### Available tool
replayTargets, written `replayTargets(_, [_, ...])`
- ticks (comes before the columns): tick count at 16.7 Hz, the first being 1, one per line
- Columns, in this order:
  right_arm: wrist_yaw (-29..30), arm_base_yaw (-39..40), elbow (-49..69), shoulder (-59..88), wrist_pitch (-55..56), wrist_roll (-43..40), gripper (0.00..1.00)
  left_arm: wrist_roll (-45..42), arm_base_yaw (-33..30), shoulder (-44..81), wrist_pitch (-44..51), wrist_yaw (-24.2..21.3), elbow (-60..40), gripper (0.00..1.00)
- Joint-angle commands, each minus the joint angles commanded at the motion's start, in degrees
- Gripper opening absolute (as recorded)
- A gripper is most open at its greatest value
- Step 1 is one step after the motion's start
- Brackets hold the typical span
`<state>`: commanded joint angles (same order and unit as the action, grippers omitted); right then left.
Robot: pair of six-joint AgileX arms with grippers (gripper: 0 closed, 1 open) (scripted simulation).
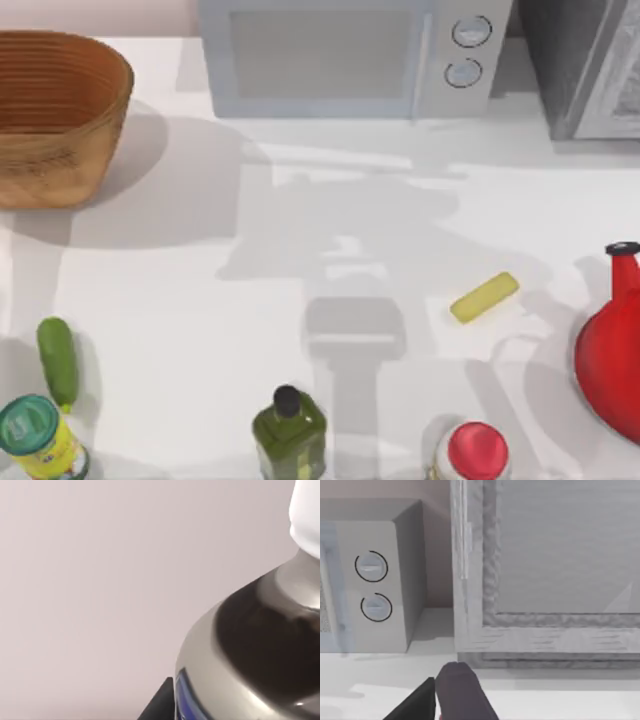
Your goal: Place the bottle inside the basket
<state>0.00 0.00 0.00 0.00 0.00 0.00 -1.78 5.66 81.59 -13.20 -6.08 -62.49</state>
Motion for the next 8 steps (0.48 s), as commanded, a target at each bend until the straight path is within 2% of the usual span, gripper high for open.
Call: replayTargets(8, [0.0,0.0,0.0,0.0,0.0,0.0,1.0,0.1,-0.2,7.7,-6.9,0.4,-0.7,0.0])
